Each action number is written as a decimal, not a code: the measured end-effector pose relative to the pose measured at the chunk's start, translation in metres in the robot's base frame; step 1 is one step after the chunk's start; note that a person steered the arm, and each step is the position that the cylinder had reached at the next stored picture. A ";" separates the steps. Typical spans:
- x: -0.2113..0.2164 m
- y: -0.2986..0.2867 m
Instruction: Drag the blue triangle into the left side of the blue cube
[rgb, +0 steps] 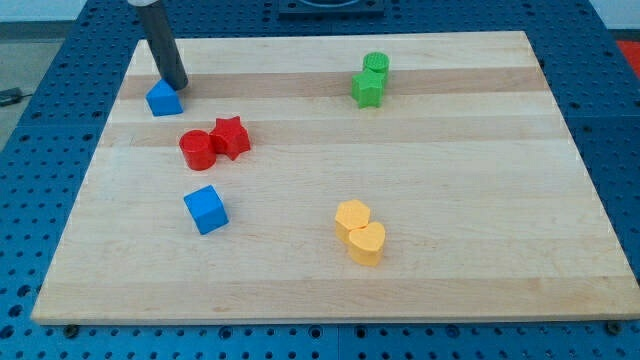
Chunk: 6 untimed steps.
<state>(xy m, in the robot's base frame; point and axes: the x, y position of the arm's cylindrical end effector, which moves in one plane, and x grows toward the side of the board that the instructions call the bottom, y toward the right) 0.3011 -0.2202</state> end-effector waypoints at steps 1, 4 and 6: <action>0.025 0.000; 0.017 -0.022; 0.069 -0.034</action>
<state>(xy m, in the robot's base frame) 0.3699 -0.2545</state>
